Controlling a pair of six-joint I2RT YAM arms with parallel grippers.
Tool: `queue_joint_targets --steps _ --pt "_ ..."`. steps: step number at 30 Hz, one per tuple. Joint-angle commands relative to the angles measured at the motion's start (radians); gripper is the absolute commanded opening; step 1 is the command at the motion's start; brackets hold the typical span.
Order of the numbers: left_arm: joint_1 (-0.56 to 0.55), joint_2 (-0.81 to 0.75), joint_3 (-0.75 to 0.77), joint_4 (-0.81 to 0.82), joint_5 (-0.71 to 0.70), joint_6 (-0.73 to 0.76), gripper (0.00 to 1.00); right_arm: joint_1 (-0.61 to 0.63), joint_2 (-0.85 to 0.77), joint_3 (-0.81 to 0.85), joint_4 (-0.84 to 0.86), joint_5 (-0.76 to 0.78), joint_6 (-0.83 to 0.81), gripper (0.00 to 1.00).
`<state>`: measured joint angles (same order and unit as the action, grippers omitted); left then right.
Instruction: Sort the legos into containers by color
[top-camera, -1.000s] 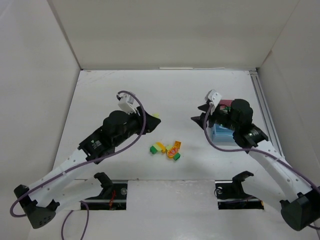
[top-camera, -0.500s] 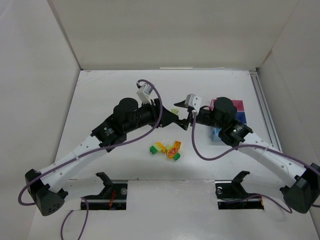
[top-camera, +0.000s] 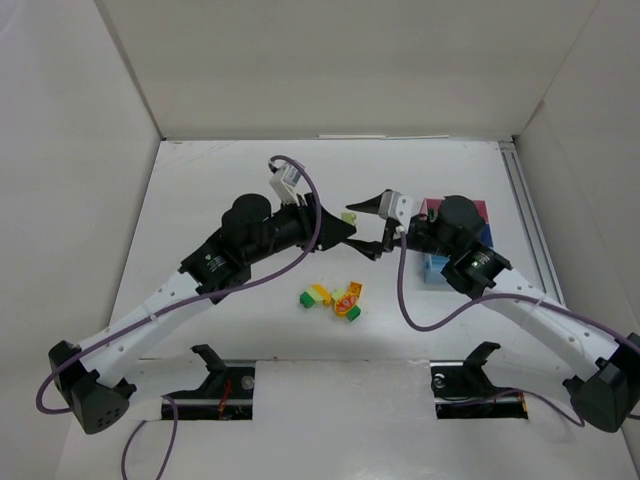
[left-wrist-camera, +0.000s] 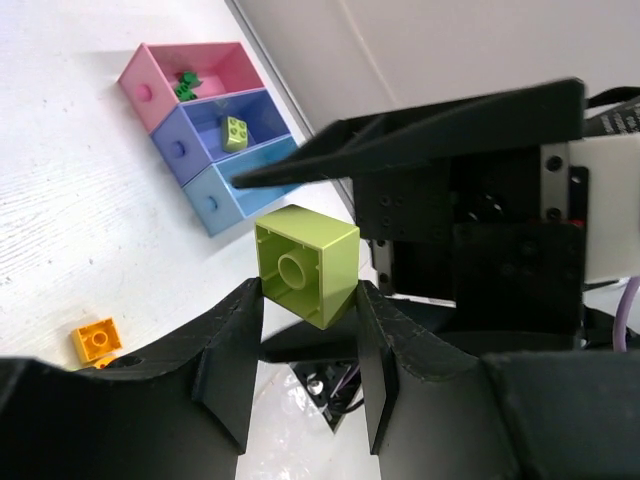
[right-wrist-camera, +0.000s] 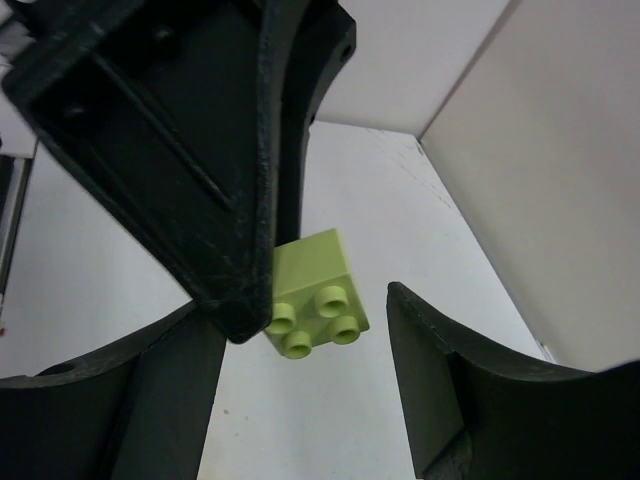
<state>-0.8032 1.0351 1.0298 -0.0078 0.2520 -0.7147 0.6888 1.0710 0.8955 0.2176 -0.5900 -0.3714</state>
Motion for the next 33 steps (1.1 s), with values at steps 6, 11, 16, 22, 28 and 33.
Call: queue_joint_targets --steps 6,11,16,22,28,33 --pt "0.018 -0.007 0.026 0.058 0.018 0.008 0.28 0.006 -0.049 0.017 0.039 -0.076 -0.024 0.69" --pt "0.018 -0.007 0.026 0.081 0.052 0.017 0.28 0.006 -0.009 0.057 0.039 -0.085 -0.024 0.65" --pt "0.018 -0.007 0.026 0.094 0.064 0.017 0.28 0.006 0.012 0.08 0.039 -0.085 -0.034 0.58" --pt "0.027 -0.007 0.016 0.094 0.052 0.017 0.28 0.006 -0.017 0.071 0.039 -0.062 -0.034 0.49" --pt "0.036 -0.007 0.007 0.083 0.043 0.017 0.28 0.006 -0.049 0.052 0.039 -0.018 -0.024 0.37" --pt "0.036 -0.017 -0.002 0.083 0.043 0.008 0.28 0.006 -0.059 0.052 0.039 -0.03 -0.024 0.56"
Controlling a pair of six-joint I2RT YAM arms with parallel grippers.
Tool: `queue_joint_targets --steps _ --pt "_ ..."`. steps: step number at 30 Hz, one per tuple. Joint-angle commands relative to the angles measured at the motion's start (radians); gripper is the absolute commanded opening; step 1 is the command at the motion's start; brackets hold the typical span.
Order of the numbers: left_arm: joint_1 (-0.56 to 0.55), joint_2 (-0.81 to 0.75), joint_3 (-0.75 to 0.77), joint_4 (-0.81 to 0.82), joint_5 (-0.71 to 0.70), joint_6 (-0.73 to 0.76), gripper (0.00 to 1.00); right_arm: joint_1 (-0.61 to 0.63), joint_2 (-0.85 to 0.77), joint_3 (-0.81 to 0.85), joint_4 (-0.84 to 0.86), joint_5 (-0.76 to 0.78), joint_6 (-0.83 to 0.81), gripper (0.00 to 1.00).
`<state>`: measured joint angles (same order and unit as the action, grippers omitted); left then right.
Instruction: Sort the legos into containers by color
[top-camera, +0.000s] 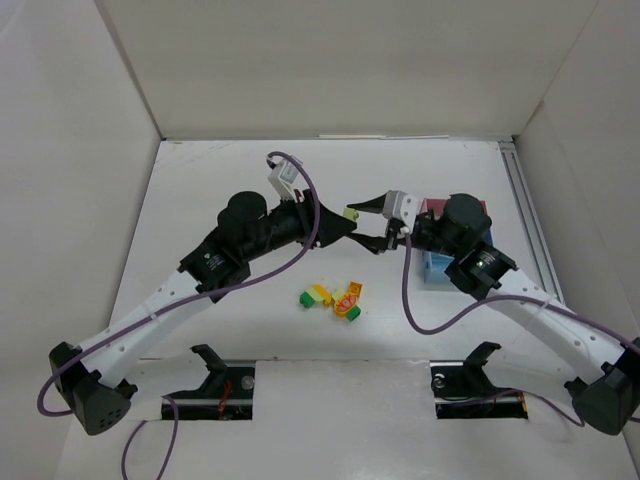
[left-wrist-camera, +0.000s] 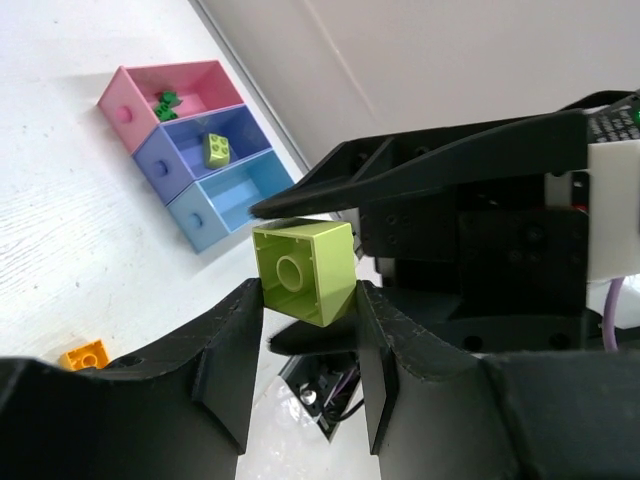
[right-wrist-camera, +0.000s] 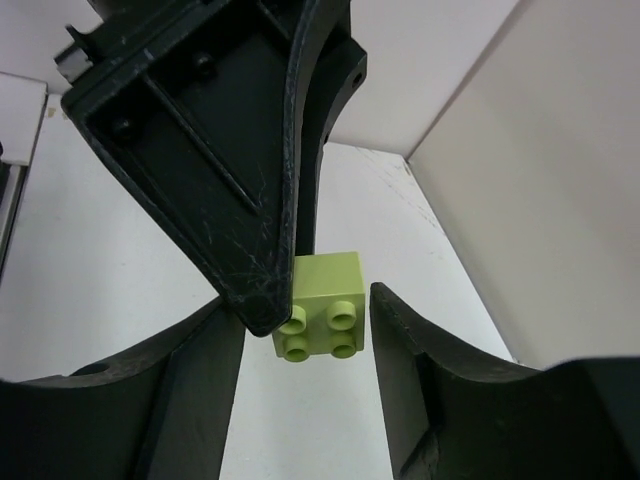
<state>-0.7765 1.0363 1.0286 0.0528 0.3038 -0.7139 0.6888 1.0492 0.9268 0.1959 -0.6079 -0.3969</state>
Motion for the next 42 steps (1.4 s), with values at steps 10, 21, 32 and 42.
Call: queue_joint_targets --steps 10,21,32,42 --pt "0.01 -0.018 -0.01 0.056 0.015 0.007 0.28 0.006 -0.025 0.03 0.06 -0.044 0.01 0.52" --pt "0.01 -0.018 -0.01 0.088 0.06 0.007 0.28 0.006 0.012 0.053 0.06 -0.026 0.02 0.31" --pt "0.01 -0.018 -0.01 0.088 0.069 0.016 0.83 0.006 0.021 0.053 0.051 0.161 0.038 0.05" --pt "0.01 -0.009 0.008 0.045 0.032 0.016 1.0 0.006 0.038 0.053 -0.01 0.318 0.049 0.0"
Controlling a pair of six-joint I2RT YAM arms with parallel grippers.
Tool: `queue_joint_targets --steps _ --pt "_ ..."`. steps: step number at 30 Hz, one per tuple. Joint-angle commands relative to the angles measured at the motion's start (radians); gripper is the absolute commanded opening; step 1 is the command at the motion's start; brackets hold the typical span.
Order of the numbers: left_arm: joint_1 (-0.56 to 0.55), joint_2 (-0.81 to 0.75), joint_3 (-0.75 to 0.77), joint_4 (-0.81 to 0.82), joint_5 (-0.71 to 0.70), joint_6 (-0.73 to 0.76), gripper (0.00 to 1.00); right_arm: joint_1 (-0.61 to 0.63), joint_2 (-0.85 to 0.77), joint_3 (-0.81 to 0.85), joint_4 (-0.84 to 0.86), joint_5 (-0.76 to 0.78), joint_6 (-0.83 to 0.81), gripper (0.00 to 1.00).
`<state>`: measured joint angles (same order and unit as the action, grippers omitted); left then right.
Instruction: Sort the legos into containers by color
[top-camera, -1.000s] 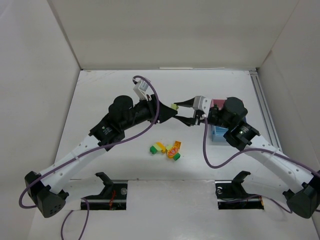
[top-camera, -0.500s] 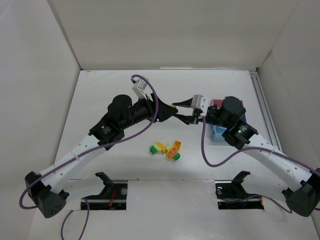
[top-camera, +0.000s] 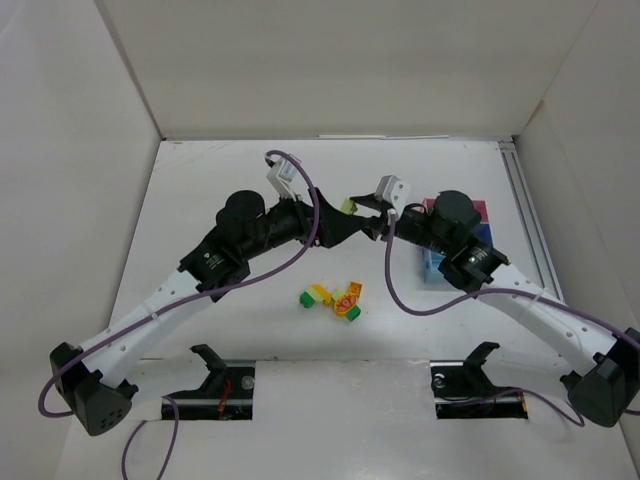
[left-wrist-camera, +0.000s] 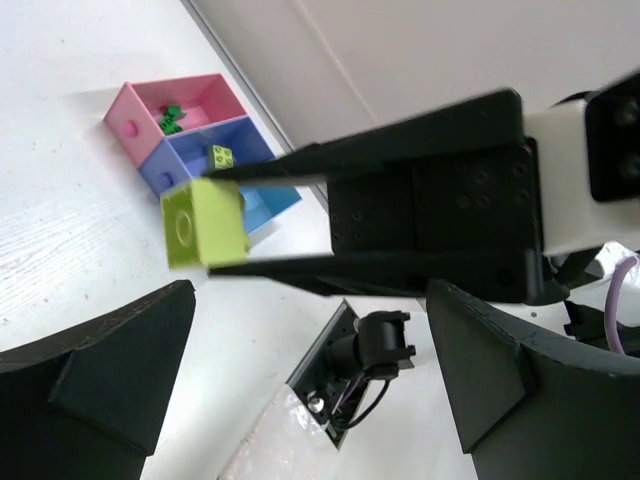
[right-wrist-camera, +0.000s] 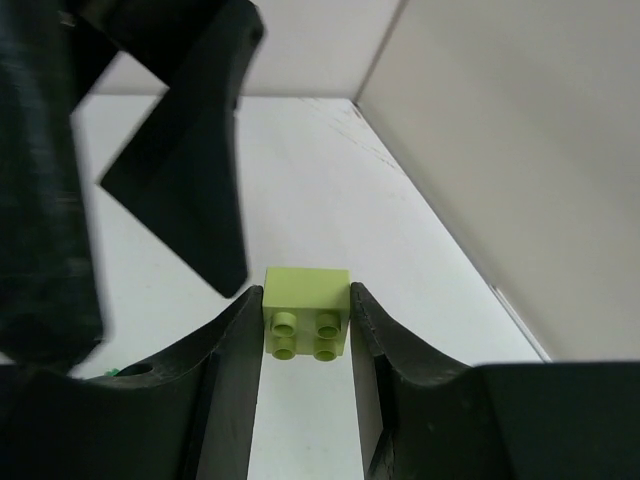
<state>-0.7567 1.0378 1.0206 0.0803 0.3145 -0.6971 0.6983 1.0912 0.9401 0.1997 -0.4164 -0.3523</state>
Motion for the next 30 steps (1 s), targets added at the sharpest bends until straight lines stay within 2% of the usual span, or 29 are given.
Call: queue_joint_targets --steps 1,5,8,11,13,15,19,24,25,30 --pt "-0.001 -0.01 0.016 0.0 0.009 -0.001 1.0 -0.017 -0.004 0.029 -0.023 0.137 0.013 0.0" --pt "-0.001 -0.021 0.026 -0.077 -0.104 -0.001 1.0 -0.109 -0.023 0.003 -0.058 0.146 0.082 0.0" --pt "-0.001 -0.039 0.047 -0.184 -0.26 -0.001 1.0 -0.195 -0.024 -0.006 -0.127 0.223 0.143 0.0" --pt "-0.001 -0.027 0.067 -0.311 -0.412 -0.016 1.0 -0.291 -0.024 0.028 -0.294 0.422 0.229 0.0" --pt "-0.001 -0.003 0.067 -0.376 -0.529 -0.039 1.0 -0.341 0.019 0.052 -0.464 0.58 0.344 0.0" --pt "0.008 0.017 0.076 -0.447 -0.581 -0.058 1.0 -0.422 0.076 0.074 -0.566 0.648 0.424 0.0" --pt "0.008 0.057 0.047 -0.471 -0.606 -0.068 1.0 -0.537 0.153 0.052 -0.628 0.654 0.434 0.0" --pt "0.008 0.079 0.013 -0.471 -0.606 -0.087 1.0 -0.583 0.219 0.043 -0.618 0.663 0.434 0.0" --pt "0.008 0.088 0.013 -0.471 -0.606 -0.087 1.0 -0.592 0.228 0.052 -0.618 0.663 0.434 0.04" --pt "0.008 0.099 -0.008 -0.471 -0.588 -0.096 1.0 -0.592 0.272 0.052 -0.573 0.663 0.443 0.12"
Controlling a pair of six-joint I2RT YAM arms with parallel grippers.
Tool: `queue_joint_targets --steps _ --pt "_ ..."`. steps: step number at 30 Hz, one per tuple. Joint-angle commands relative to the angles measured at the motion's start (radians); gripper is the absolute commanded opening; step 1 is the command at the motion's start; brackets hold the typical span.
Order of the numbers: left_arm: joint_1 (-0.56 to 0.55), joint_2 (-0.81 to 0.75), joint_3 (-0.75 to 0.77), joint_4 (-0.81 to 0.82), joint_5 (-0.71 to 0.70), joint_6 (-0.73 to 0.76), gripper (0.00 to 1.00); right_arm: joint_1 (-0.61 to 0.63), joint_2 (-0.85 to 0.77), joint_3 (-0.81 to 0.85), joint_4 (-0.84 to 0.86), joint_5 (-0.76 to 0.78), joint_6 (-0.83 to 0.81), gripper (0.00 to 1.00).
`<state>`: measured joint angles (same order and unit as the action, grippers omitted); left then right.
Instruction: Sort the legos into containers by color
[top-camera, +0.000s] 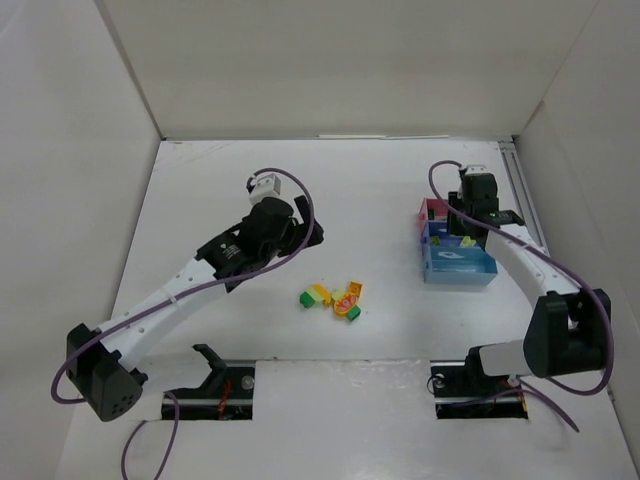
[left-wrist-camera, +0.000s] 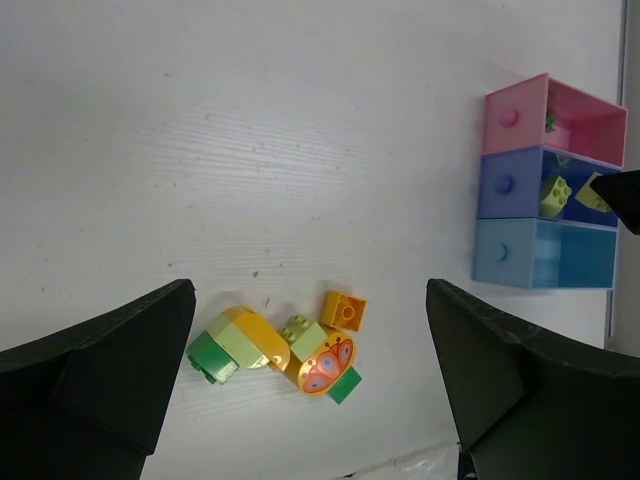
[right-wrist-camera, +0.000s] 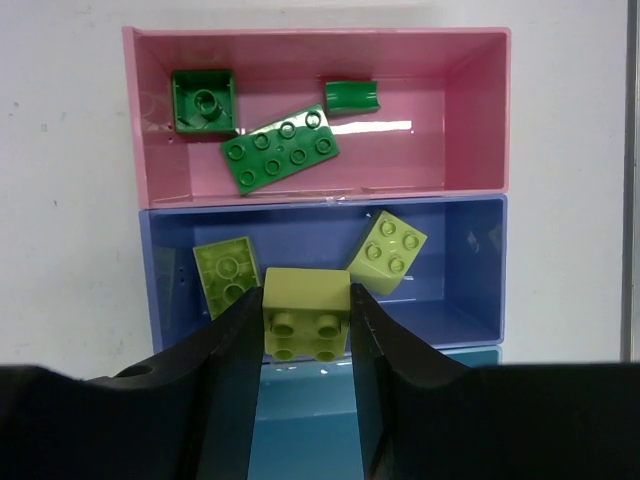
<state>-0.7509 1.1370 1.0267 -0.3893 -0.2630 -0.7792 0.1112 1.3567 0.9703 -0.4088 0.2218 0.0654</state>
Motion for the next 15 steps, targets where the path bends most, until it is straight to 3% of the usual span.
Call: queue_joint_targets --steps 1,5,7,12,15 --pt "0.002 0.01 -0.014 -0.002 -0.001 -0.014 1.0 -0.005 0.019 0.022 0.036 0.034 0.034 0.14" --pt "0.002 0.02 -0.025 0.01 0.025 0.007 1.0 -0.005 0.019 0.022 0.036 0.045 0.034 0.42" --pt "0.002 0.029 -0.025 0.023 0.053 0.024 1.0 -0.005 0.019 0.022 0.036 0.045 0.034 0.51" --pt "0.002 0.047 -0.056 0.036 0.117 0.06 1.0 -0.005 -0.011 0.022 0.025 0.045 0.034 0.66" --pt "0.002 0.047 -0.08 0.027 0.117 0.06 1.0 -0.005 -0.039 0.013 0.015 0.045 0.034 0.66"
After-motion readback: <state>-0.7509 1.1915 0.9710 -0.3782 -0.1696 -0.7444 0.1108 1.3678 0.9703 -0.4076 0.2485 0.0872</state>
